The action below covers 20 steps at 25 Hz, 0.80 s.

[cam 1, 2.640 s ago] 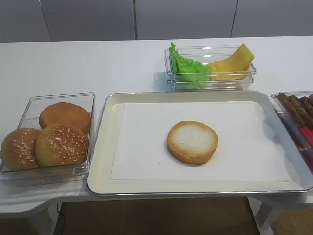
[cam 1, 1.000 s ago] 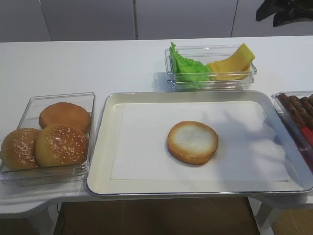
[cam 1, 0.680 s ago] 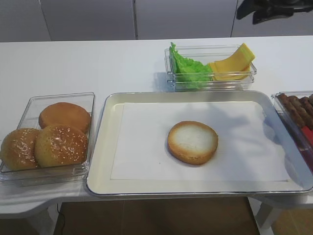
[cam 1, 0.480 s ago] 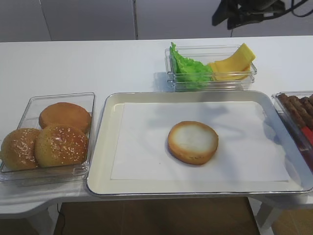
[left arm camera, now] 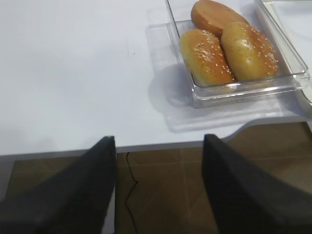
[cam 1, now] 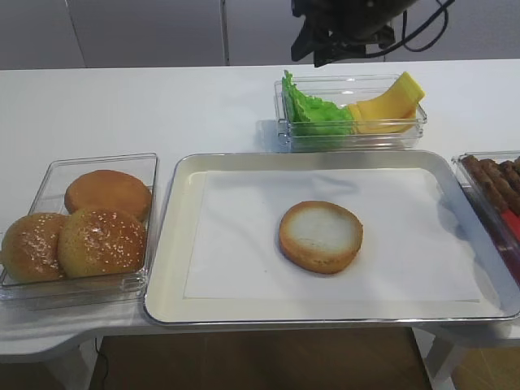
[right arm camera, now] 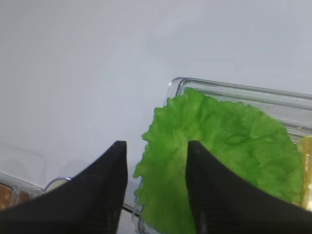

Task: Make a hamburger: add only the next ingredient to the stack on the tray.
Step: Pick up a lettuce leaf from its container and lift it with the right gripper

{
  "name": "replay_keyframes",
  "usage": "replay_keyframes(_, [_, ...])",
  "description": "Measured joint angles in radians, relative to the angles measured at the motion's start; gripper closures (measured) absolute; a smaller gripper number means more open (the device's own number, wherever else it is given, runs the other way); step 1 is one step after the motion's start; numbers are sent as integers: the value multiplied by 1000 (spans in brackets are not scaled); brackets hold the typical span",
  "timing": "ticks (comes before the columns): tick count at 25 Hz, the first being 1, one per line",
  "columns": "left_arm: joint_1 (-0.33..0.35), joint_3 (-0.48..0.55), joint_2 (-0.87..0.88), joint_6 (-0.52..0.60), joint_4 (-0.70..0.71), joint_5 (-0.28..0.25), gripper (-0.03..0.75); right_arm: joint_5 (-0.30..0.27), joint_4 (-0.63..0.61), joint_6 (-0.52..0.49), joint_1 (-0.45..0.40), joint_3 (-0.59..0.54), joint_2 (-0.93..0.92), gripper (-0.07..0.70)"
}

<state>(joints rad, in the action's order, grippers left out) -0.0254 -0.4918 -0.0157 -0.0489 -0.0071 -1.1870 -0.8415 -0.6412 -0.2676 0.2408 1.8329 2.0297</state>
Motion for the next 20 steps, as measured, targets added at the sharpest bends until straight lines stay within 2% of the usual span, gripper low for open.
replay_keyframes(10, [0, 0, 0, 0, 0, 0, 299, 4, -58, -82, 47, 29, 69, 329])
replay_keyframes(20, [0, 0, 0, 0, 0, 0, 299, 16, -21, -83, 49, 29, 105, 339])
